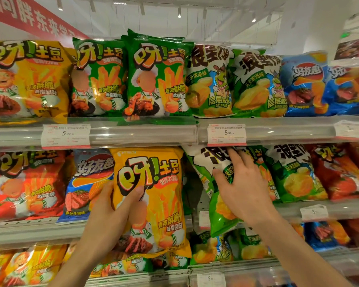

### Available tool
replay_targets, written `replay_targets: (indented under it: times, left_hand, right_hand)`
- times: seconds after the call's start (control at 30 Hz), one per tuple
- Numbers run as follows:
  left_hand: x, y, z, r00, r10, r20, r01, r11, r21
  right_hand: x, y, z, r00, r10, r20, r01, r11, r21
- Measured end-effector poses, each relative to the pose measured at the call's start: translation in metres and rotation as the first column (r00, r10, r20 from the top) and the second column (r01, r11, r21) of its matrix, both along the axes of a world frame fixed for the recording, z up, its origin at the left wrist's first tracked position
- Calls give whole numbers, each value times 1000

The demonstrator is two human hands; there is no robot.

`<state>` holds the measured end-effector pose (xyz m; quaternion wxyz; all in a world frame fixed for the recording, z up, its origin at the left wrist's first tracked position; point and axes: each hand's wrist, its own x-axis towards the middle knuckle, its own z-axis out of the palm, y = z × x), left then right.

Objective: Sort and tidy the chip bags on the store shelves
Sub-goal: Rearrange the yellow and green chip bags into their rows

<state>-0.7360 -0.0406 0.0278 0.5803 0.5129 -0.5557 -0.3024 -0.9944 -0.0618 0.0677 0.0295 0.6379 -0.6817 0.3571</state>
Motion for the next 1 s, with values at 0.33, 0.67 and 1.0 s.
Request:
replay_targets:
  times: [0.33, 0.67, 1.0]
  left_hand:
    - [-73, -18, -3, 997, -51, 58, 51, 999, -7]
    - [-147, -57, -2, 991, 34, 126, -29, 999, -40]
    - [-173, -103, 2, 910, 227, 348, -179, 970, -165]
  right_hand:
    - [-75, 20, -10, 986, -151, -77, 155, 987, 45]
    - [-136, 21, -21, 980, -177, -96, 180, 983, 23]
    - [-162, 10, -31, 985, -152, -86, 155, 987, 40]
